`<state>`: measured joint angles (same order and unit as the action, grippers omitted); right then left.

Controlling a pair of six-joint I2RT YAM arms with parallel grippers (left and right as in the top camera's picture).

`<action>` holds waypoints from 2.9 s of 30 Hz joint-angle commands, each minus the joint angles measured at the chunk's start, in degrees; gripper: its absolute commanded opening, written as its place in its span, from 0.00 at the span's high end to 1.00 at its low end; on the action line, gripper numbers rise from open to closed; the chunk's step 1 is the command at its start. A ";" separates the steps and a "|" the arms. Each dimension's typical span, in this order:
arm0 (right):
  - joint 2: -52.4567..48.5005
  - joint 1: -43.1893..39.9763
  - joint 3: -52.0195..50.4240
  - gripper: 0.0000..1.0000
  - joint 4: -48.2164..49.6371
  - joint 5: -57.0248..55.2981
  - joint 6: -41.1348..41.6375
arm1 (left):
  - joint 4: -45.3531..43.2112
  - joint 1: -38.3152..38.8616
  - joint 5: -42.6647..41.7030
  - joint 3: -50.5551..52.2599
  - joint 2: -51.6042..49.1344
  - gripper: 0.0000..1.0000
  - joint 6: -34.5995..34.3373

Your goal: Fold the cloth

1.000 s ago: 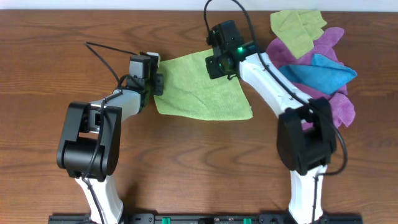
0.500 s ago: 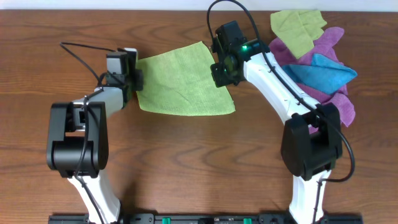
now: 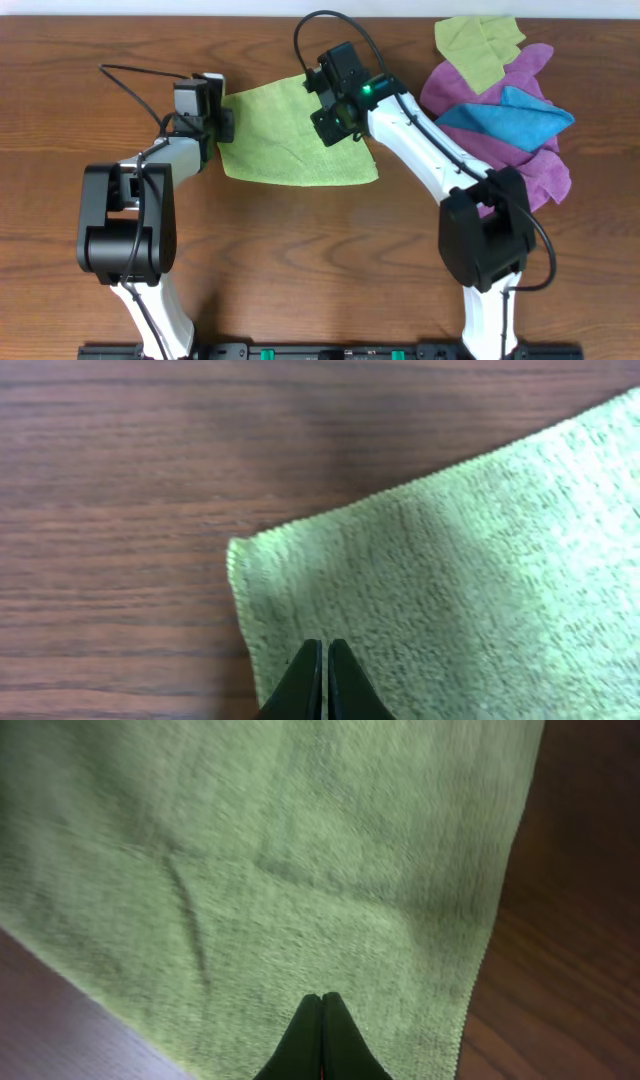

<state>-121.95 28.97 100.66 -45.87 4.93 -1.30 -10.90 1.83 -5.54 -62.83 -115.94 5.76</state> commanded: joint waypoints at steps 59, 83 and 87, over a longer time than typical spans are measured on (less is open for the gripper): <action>13.16 6.99 -18.16 0.99 -7.65 -0.79 13.66 | 16.72 -0.11 -2.86 -1.09 22.34 0.95 -3.39; 44.72 -0.52 -18.29 0.01 -26.36 -7.82 10.43 | 32.06 -9.51 -53.31 3.76 21.11 0.04 -4.85; 56.48 -0.59 -19.30 0.01 -30.05 -13.86 10.97 | 32.04 -9.55 -54.03 3.76 21.11 0.05 -9.62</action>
<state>-69.73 28.64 82.02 -75.09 -4.45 9.61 20.34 -7.68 -55.48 -59.27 -94.54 -1.39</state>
